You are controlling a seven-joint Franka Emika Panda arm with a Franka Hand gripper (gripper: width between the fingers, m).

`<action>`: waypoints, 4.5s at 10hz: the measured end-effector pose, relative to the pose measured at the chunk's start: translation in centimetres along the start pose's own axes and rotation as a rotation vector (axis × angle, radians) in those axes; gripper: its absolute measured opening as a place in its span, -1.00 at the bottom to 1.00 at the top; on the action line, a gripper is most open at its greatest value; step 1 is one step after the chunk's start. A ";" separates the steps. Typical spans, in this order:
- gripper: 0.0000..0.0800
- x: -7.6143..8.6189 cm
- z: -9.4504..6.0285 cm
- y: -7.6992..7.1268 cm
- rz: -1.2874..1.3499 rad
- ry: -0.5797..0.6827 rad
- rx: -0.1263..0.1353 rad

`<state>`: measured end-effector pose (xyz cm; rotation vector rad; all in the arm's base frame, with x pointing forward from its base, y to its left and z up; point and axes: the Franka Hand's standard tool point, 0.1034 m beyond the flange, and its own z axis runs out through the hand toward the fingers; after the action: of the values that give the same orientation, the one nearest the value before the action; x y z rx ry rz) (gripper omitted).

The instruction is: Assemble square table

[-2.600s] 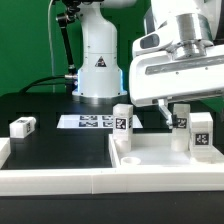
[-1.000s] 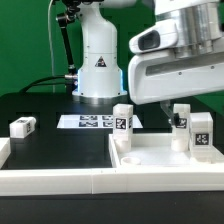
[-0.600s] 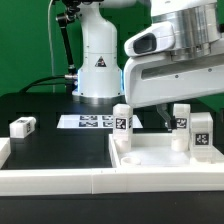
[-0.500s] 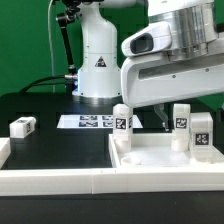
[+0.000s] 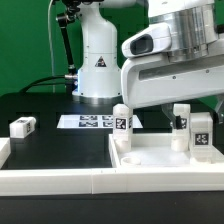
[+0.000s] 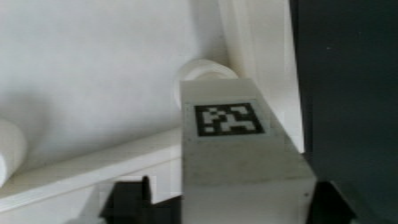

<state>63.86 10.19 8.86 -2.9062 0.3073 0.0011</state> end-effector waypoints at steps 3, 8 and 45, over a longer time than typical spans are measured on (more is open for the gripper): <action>-0.27 0.0 0.0 0.0 0.025 0.000 0.000; -0.27 -0.8 0.1 0.0 0.516 0.044 -0.010; 0.32 -1.5 0.7 -1.1 0.218 0.050 -0.013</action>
Offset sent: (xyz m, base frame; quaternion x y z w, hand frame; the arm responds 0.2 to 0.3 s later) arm 0.0000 0.0000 0.0000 0.0000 0.0000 0.0000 1.0000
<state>62.66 11.66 8.39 -2.8728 0.6337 -0.0349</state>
